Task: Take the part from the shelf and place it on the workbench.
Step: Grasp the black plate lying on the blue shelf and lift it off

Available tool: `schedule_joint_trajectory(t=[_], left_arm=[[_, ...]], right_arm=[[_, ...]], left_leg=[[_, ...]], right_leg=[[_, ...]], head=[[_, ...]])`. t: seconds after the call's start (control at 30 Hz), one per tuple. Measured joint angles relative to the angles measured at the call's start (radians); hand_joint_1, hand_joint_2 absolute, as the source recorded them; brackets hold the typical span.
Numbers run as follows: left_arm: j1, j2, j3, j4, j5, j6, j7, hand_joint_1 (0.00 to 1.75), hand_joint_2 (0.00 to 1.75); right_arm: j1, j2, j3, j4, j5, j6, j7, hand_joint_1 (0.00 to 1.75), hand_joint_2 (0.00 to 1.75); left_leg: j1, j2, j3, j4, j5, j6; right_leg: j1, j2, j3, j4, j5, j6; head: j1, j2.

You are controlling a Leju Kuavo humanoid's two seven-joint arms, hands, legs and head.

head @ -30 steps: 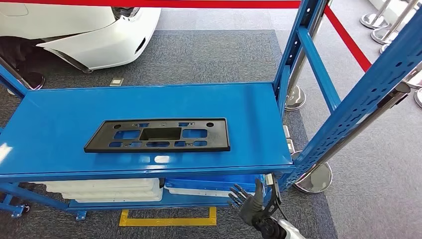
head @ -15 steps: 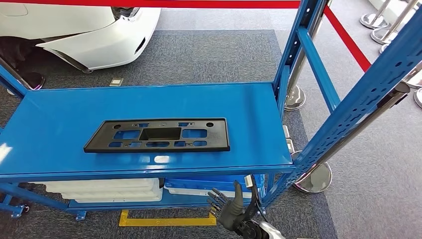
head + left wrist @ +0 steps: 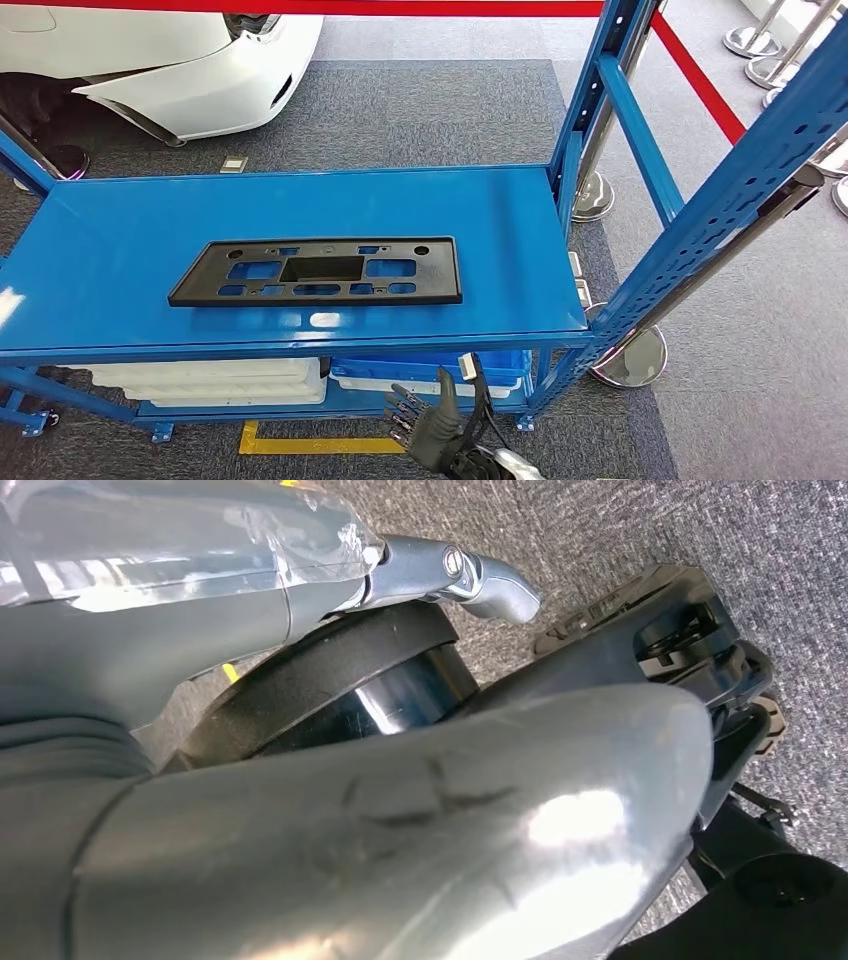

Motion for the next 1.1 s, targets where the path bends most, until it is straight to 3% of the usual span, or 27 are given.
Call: schedule_joint_trajectory(t=[0.33,0.67,1.1], left_arm=[[-0.001,0.000,-0.013,0.000,-0.006,-0.001,0.005,0.00,0.00],[-0.002,0.000,-0.013,0.000,-0.015,-0.004,0.008,0.00,0.00],[0.000,0.000,-0.015,0.000,-0.020,-0.007,-0.006,0.00,0.00]], right_arm=[[-0.011,0.027,0.047,-0.023,-0.021,0.004,0.000,0.00,0.00],[-0.038,0.035,0.079,-0.061,0.038,0.008,-0.038,0.00,0.00],[-0.082,-0.001,0.074,-0.282,0.176,-0.028,-0.066,0.00,0.00]], left_leg=[[0.000,0.000,0.000,0.000,0.000,0.000],[0.000,0.000,0.000,0.000,0.000,0.000],[0.000,0.000,0.000,0.000,0.000,0.000]], right_leg=[[0.000,0.000,0.000,0.000,0.000,0.000],[0.000,0.000,0.000,0.000,0.000,0.000],[0.000,0.001,0.000,0.000,0.000,0.000]], head=[[0.000,0.000],[0.000,0.000],[0.000,0.000]])
